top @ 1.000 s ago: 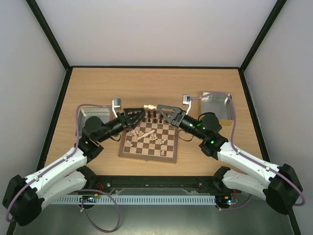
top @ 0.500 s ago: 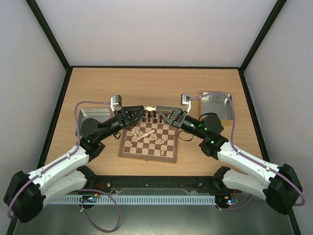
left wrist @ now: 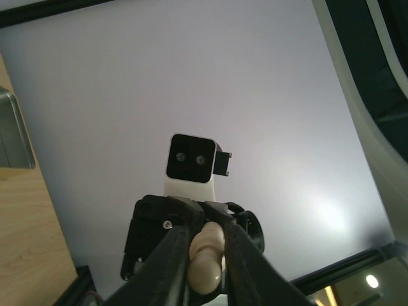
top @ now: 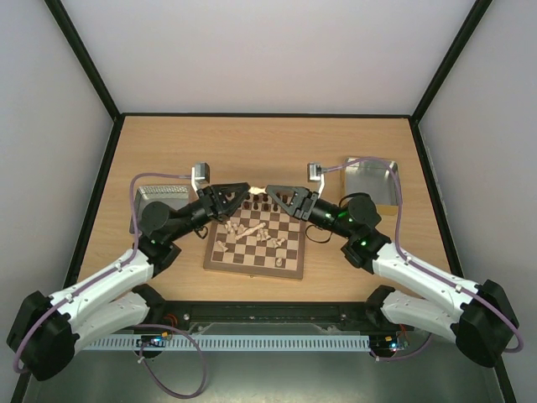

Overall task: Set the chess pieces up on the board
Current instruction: Place the chess piece on the chessboard.

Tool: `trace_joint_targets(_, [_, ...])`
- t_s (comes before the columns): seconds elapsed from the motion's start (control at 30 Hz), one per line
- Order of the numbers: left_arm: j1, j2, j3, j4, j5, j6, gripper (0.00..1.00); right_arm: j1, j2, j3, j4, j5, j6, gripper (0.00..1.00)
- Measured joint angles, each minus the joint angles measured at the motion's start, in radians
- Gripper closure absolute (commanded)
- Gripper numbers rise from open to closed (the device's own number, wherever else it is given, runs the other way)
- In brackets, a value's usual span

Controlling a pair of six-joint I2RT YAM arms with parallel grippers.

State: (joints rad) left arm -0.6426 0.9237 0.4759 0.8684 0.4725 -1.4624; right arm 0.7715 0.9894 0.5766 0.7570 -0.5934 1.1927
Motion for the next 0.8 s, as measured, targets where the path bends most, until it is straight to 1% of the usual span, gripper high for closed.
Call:
trace_joint_targets(0.1, [0.000,-0.002,0.000,-0.014,-0.004,0.015,0.95,0.000,0.002,0.000,-0.019,0.000,-0.004,0.98])
trace_joint_targets(0.23, [0.000,-0.024,0.005,-0.101,-0.027,0.078,0.96,0.000,-0.001,0.002,-0.074,0.014,-0.035,0.98])
trace_joint_targets(0.33, [0.000,-0.057,0.031,-0.251,-0.068,0.172,0.96,0.000,-0.017,0.005,-0.178,0.058,-0.097,0.98])
trace_joint_targets(0.47, [0.000,-0.110,0.102,-0.537,-0.196,0.355,0.96,0.000,-0.051,0.028,-0.430,0.195,-0.233,0.98])
trace_joint_targets(0.57, [0.000,-0.129,0.155,-0.752,-0.328,0.490,0.95,0.000,-0.051,0.069,-0.670,0.338,-0.327,0.98])
trace_joint_targets(0.73, [0.000,-0.102,0.208,-0.994,-0.499,0.634,0.95,0.021,0.023,0.132,-0.960,0.488,-0.399,0.98])
trace_joint_targets(0.8, [0.000,-0.082,0.216,-1.049,-0.537,0.670,0.95,0.054,0.076,0.146,-1.059,0.534,-0.409,0.98])
